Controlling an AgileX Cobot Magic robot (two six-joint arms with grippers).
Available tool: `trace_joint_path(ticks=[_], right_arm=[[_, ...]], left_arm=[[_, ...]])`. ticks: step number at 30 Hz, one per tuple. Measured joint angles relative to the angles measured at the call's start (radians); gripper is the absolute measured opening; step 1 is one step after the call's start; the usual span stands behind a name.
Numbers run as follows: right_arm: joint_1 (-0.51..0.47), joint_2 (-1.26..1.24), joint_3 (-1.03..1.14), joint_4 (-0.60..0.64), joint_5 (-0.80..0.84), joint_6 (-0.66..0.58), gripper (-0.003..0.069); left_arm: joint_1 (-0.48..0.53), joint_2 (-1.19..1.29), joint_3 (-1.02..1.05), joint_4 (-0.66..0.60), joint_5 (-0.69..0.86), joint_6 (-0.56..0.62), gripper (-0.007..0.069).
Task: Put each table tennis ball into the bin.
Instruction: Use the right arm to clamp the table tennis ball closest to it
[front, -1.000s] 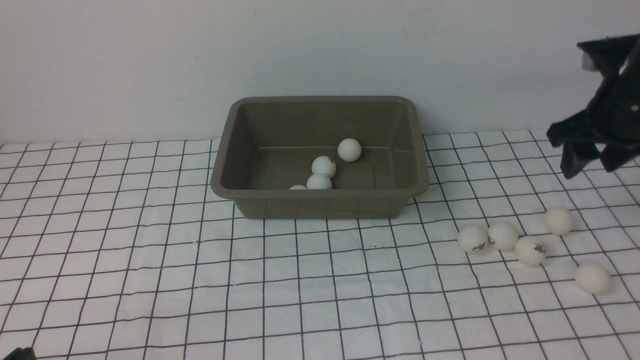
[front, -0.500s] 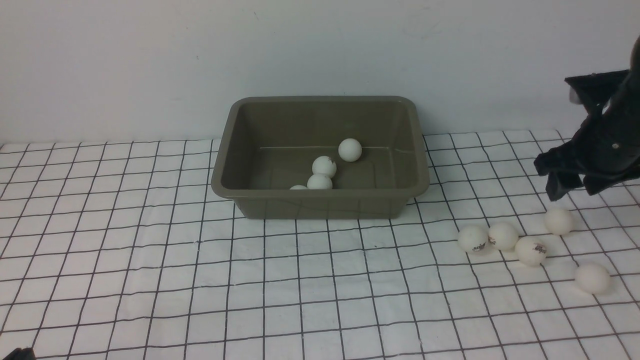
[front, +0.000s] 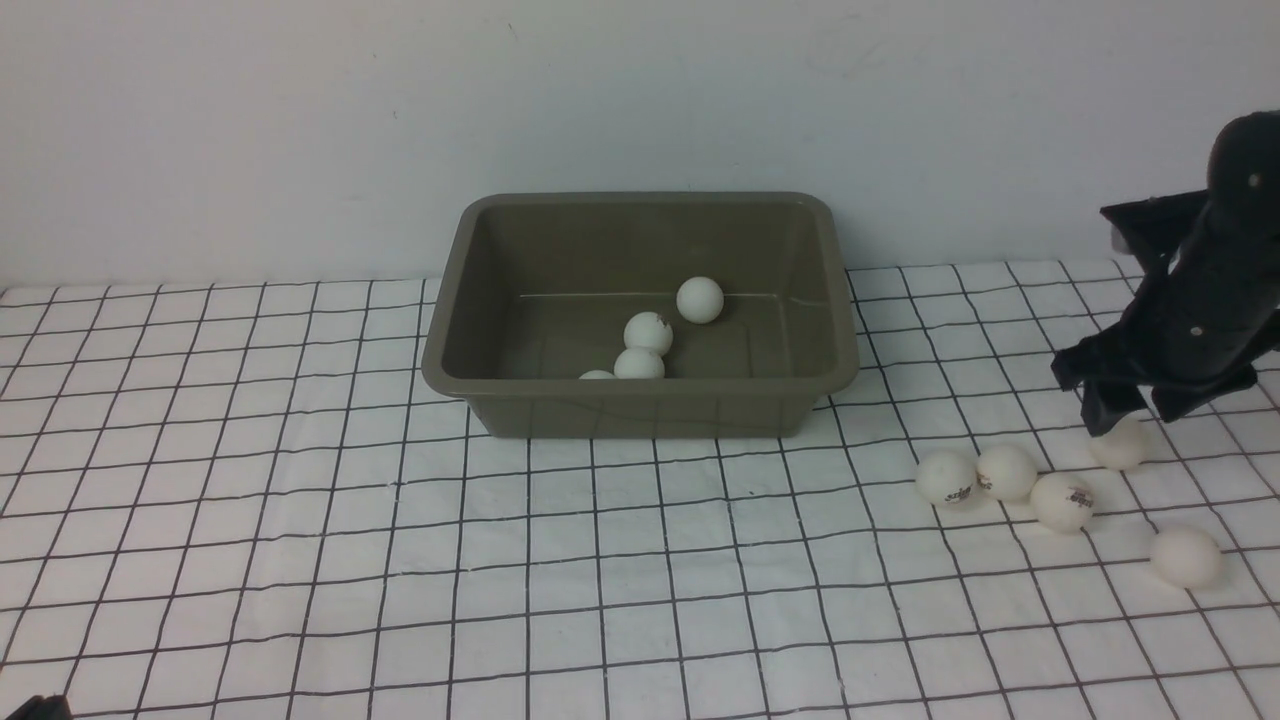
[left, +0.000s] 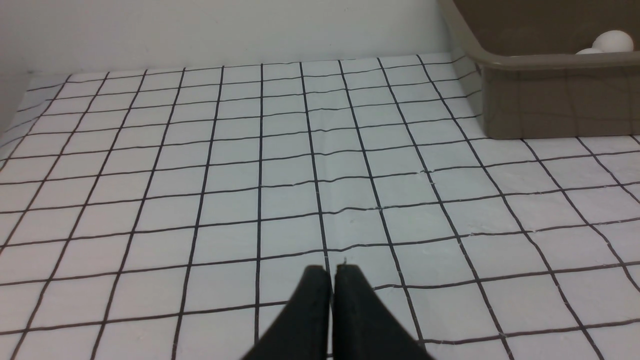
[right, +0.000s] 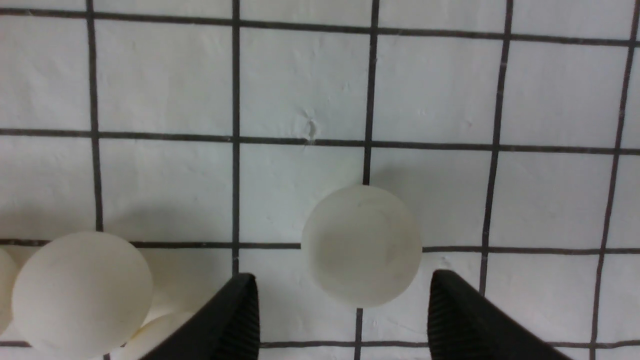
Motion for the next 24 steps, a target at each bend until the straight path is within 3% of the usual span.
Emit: trace_joint_path(ticks=[20,24], right_arm=[[-0.054,0.103,-0.002,0.066,-0.046,-0.037,0.0416],[-0.054,0.110,-0.002,0.075,-0.053,-0.040,0.0371]], left_arm=[[0.000,0.000,0.000,0.000,0.000,0.000,-0.0004],[0.000,0.000,0.000,0.000,0.000,0.000,-0.0004]])
